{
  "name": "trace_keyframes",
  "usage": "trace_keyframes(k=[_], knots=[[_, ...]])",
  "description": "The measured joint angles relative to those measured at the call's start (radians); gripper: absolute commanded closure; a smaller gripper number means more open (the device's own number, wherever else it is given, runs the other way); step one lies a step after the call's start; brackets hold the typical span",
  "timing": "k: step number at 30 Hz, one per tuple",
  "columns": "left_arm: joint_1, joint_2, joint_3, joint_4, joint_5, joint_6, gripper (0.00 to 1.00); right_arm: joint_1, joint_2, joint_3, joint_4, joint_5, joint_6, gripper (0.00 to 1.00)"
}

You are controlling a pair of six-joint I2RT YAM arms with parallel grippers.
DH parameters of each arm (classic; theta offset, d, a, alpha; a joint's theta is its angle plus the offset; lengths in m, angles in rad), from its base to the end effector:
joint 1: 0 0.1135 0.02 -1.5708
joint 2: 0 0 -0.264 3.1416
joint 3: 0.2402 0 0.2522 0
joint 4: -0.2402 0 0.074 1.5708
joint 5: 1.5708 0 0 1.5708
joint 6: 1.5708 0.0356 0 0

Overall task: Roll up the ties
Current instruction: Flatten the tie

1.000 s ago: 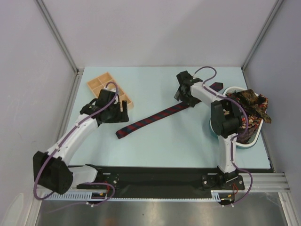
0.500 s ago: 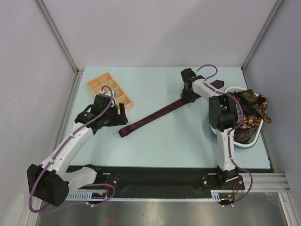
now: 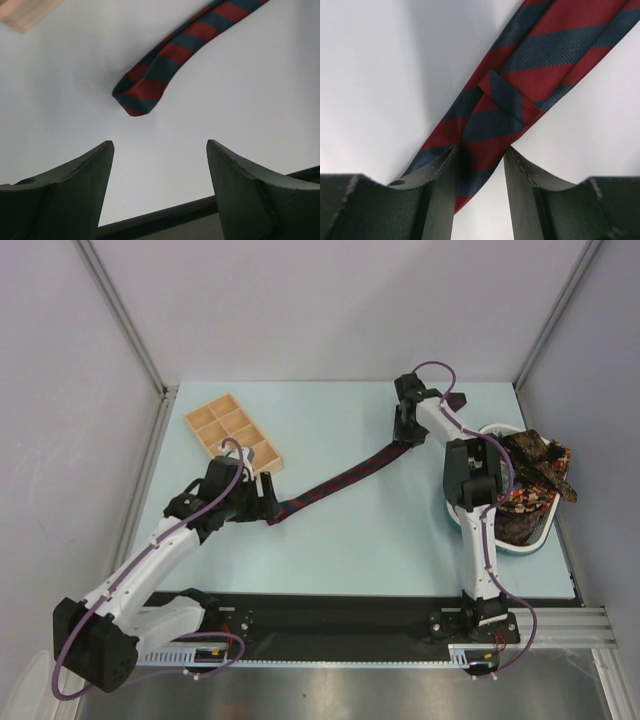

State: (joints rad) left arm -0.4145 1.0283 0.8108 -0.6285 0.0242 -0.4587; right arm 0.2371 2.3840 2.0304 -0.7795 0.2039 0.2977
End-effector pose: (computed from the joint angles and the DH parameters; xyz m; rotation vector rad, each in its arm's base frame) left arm 0.1905 -0.0848 0.2633 -0.0431 2.4614 -0.4217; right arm 0.4960 0.1124 0.1678 0.1414 2.6622 -0.1064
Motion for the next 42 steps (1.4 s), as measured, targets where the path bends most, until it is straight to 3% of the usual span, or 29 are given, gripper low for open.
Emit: trace_keyframes(k=[8, 11, 12, 14, 19, 24, 33, 36, 38, 42], knots=[[-0.098, -0.025, -0.08, 0.145, 0.001, -0.08, 0.16, -0.085, 0.093, 0.171, -0.061, -0.064, -0.069, 0.5], [-0.1, -0.032, -0.099, 0.168, -0.006, -0.098, 0.02, -0.114, 0.098, 0.179, -0.061, -0.067, -0.074, 0.39], [-0.1, -0.032, -0.102, 0.179, -0.016, -0.103, 0.0, -0.118, 0.093, 0.165, -0.048, -0.068, -0.075, 0.31], [-0.1, -0.032, -0.106, 0.202, -0.036, -0.124, 0.0, -0.118, 0.053, 0.096, -0.006, -0.072, -0.078, 0.21], [-0.099, -0.023, -0.12, 0.246, -0.078, -0.19, 0.0, -0.07, -0.096, -0.138, 0.087, -0.097, -0.082, 0.16], [-0.075, 0.051, -0.139, 0.316, -0.092, -0.259, 0.0, -0.011, -0.284, -0.332, 0.214, -0.114, -0.067, 0.03], [-0.061, 0.115, -0.233, 0.508, -0.029, -0.275, 0.12, 0.06, -0.645, -0.622, 0.446, -0.156, 0.045, 0.09], [-0.061, 0.135, -0.234, 0.548, -0.016, -0.263, 0.2, 0.086, -0.698, -0.75, 0.525, -0.148, 0.104, 0.14], [-0.061, 0.147, -0.235, 0.565, -0.017, -0.248, 0.3, 0.115, -0.717, -0.845, 0.562, -0.145, 0.137, 0.17], [-0.061, 0.159, -0.251, 0.613, -0.017, -0.21, 0.33, 0.184, -0.736, -1.001, 0.632, -0.154, 0.169, 0.27]])
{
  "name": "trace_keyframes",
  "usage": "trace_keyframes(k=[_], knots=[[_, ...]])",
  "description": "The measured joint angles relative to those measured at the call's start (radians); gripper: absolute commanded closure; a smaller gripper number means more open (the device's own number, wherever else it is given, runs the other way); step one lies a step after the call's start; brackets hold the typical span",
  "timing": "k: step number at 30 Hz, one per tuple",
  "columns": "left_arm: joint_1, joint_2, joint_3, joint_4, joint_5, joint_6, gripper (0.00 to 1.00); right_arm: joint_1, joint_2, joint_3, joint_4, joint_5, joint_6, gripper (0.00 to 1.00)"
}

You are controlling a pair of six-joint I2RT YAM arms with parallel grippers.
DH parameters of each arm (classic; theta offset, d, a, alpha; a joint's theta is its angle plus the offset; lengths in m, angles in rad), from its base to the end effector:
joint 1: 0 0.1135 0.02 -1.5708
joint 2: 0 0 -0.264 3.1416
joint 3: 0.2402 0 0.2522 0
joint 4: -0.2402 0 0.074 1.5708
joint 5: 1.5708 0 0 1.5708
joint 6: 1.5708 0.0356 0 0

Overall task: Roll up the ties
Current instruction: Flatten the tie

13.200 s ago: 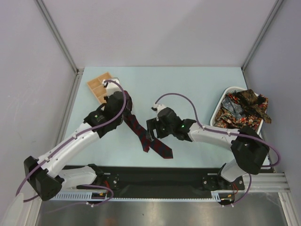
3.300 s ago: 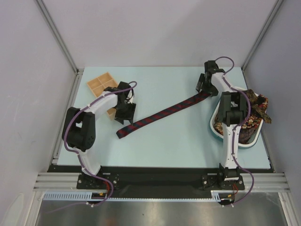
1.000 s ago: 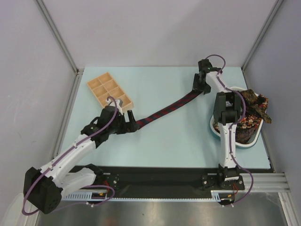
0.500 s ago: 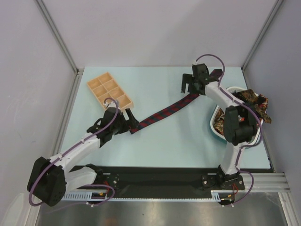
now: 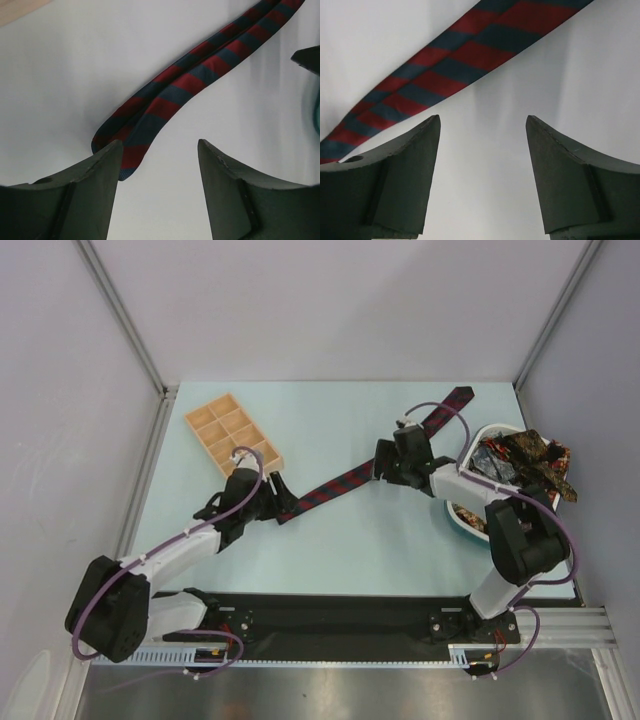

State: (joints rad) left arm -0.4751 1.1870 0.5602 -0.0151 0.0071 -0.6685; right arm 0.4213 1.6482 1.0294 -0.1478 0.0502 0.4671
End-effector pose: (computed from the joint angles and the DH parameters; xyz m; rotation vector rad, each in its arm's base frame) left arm 0.2155 -0.1112 0.1976 -0.2169 2.2782 -0.6273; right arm 0.3235 0.1430 0.2075 0.0795 2.3667 0.3791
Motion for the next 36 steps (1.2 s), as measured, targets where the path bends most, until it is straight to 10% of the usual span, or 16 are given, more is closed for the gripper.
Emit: trace_keyframes(k=[14, 36], knots=[[0.0, -0.021, -0.036, -0.011, -0.037, 0.086, 0.27, 0.203, 0.096, -0.054, 0.236, -0.098, 0.0, 0.57], [0.0, -0.22, -0.135, 0.022, -0.075, 0.224, 0.23, 0.258, 0.295, 0.117, 0.211, -0.066, -0.039, 0.63]])
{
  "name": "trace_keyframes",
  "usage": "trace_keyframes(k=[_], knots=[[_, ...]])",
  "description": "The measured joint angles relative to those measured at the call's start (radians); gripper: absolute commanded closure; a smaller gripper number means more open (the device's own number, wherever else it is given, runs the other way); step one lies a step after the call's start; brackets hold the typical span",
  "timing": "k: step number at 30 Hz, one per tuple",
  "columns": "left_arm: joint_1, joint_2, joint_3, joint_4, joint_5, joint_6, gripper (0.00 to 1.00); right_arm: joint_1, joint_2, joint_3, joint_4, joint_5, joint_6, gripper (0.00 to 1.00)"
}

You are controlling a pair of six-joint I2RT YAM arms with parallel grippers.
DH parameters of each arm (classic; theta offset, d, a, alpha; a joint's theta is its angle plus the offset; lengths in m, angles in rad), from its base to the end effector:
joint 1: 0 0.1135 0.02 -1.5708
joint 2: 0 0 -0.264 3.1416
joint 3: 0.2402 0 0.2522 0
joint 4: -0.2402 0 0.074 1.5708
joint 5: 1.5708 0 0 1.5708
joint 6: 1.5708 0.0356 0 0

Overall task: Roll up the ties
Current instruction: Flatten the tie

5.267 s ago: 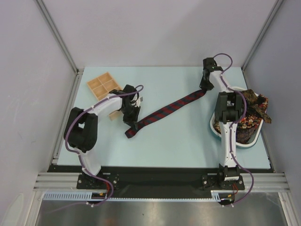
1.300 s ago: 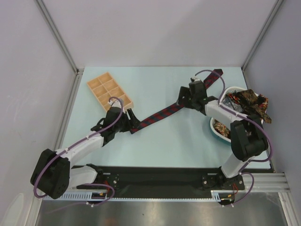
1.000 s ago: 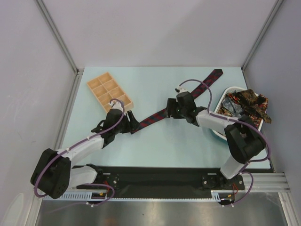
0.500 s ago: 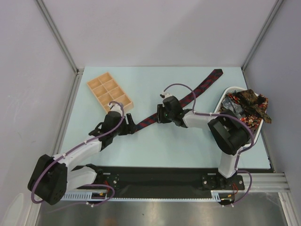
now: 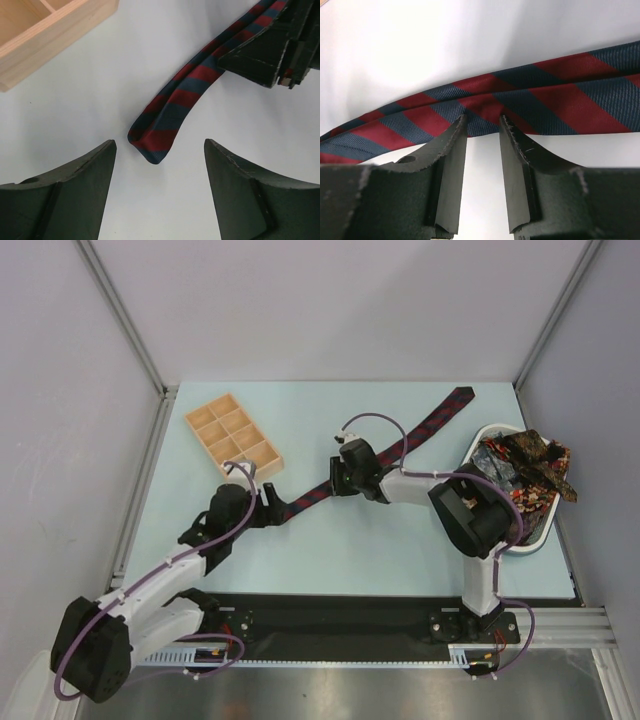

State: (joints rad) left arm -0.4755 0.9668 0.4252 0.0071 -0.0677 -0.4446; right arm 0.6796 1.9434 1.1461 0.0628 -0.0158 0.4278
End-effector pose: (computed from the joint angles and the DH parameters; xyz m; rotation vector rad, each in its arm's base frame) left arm 0.1835 -0.0918 0.2001 -0.0082 2.1408 -0.4769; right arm 0.3197 0.2591 0.1526 -0.3067 2.3568 0.5713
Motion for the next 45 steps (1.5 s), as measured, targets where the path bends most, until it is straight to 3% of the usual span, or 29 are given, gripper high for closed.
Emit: trace_keyframes(k=[10, 13, 26, 29, 31, 36, 38, 39, 45], knots=[[0.0, -0.028, -0.007, 0.018, 0.0, 0.002, 0.22, 0.0, 0.045, 0.056, -0.001, 0.019, -0.015, 0.63], [0.0, -0.02, -0.007, 0.019, 0.0, 0.002, 0.22, 0.0, 0.056, 0.066, 0.004, 0.033, -0.018, 0.69], [0.0, -0.018, -0.008, 0.021, 0.012, 0.002, 0.22, 0.0, 0.027, -0.027, 0.147, 0.075, -0.021, 0.58], [0.0, -0.018, -0.008, 0.021, 0.019, 0.002, 0.22, -0.003, 0.027, -0.028, 0.158, 0.079, -0.024, 0.5], [0.0, -0.018, -0.008, 0.021, 0.021, 0.002, 0.22, -0.005, 0.021, -0.035, 0.168, 0.085, -0.031, 0.35], [0.0, -0.019, -0.008, 0.021, 0.026, 0.002, 0.21, -0.006, -0.06, -0.096, 0.178, 0.134, -0.037, 0.31], [0.0, -0.02, -0.008, 0.021, 0.026, 0.002, 0.21, -0.006, -0.105, -0.12, 0.179, 0.158, -0.025, 0.24], [0.0, -0.021, -0.009, 0.021, 0.026, 0.002, 0.21, -0.006, -0.122, -0.127, 0.179, 0.172, -0.018, 0.16], [0.0, -0.036, -0.012, 0.021, 0.026, 0.003, 0.21, -0.018, -0.128, -0.086, 0.087, 0.245, 0.122, 0.15]])
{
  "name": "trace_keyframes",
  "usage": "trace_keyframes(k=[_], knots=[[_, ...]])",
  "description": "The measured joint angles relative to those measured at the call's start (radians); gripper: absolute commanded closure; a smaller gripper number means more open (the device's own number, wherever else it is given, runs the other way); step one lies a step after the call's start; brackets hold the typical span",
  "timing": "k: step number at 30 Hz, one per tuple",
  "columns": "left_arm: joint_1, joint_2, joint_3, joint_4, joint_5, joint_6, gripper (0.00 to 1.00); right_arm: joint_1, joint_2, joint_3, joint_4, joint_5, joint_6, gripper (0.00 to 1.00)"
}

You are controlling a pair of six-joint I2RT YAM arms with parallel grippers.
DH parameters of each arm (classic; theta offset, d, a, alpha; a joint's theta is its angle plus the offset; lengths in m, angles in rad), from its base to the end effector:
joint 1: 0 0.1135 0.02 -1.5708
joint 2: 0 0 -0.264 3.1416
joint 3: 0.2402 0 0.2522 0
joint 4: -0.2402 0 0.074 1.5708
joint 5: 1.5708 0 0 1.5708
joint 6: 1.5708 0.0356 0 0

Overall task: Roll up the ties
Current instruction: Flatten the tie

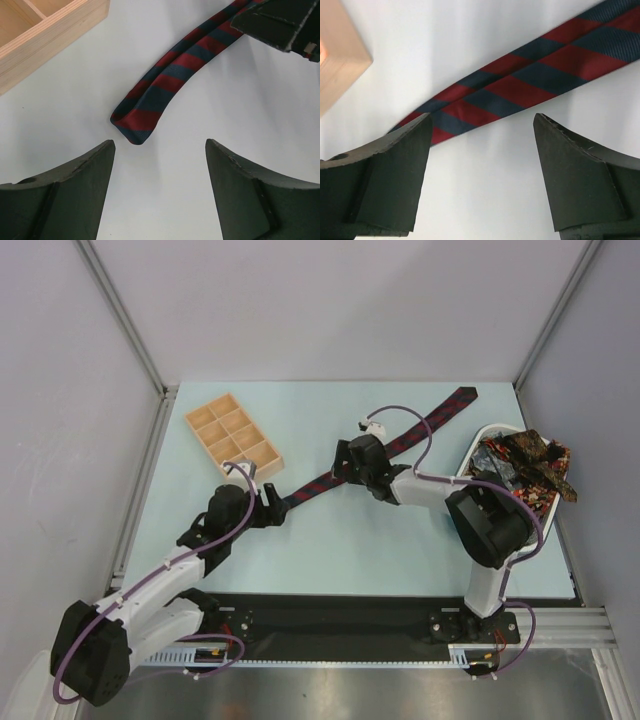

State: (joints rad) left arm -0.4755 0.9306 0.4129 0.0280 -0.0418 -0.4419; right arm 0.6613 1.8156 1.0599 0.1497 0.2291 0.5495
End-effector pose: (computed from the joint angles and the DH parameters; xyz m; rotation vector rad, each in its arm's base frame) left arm 0.1799 -0.0909 0.2046 0.0090 2.1015 -0.5191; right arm 0.3149 0.2348 0.1834 0.0094 2.1932 0.4453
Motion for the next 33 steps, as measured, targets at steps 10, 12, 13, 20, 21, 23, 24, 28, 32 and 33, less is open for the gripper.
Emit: trace_keyframes(k=[10, 12, 13, 20, 21, 23, 24, 28, 32, 33], knots=[[0.0, -0.002, 0.0, 0.0, 0.0, 0.0, 0.21, -0.027, 0.088, 0.143, -0.257, 0.026, 0.29, 0.17], [0.0, -0.002, 0.0, 0.0, 0.0, 0.0, 0.21, -0.03, 0.111, 0.185, -0.318, 0.026, 0.332, 0.17], [0.0, -0.002, 0.0, 0.0, 0.0, 0.0, 0.21, -0.03, 0.125, 0.211, -0.35, 0.027, 0.349, 0.17], [0.0, -0.003, 0.0, 0.0, 0.0, 0.0, 0.2, -0.03, 0.19, 0.336, -0.498, 0.052, 0.461, 0.18], [0.0, -0.003, 0.0, 0.0, 0.0, 0.0, 0.21, -0.03, 0.2, 0.344, -0.507, 0.052, 0.472, 0.19], [0.0, -0.003, 0.0, 0.0, 0.001, 0.0, 0.21, -0.03, 0.219, 0.355, -0.512, 0.053, 0.489, 0.19], [0.0, -0.003, 0.0, 0.0, 0.001, 0.0, 0.21, -0.03, 0.221, 0.363, -0.51, 0.05, 0.497, 0.2], [0.0, -0.003, 0.0, -0.001, 0.001, 0.0, 0.21, -0.03, 0.241, 0.387, -0.507, 0.05, 0.511, 0.2], [0.0, -0.004, 0.0, -0.001, 0.001, 0.0, 0.21, -0.03, 0.27, 0.428, -0.51, 0.047, 0.514, 0.21], [0.0, -0.004, 0.0, 0.0, 0.001, 0.0, 0.21, -0.03, 0.274, 0.434, -0.51, 0.043, 0.515, 0.21]])
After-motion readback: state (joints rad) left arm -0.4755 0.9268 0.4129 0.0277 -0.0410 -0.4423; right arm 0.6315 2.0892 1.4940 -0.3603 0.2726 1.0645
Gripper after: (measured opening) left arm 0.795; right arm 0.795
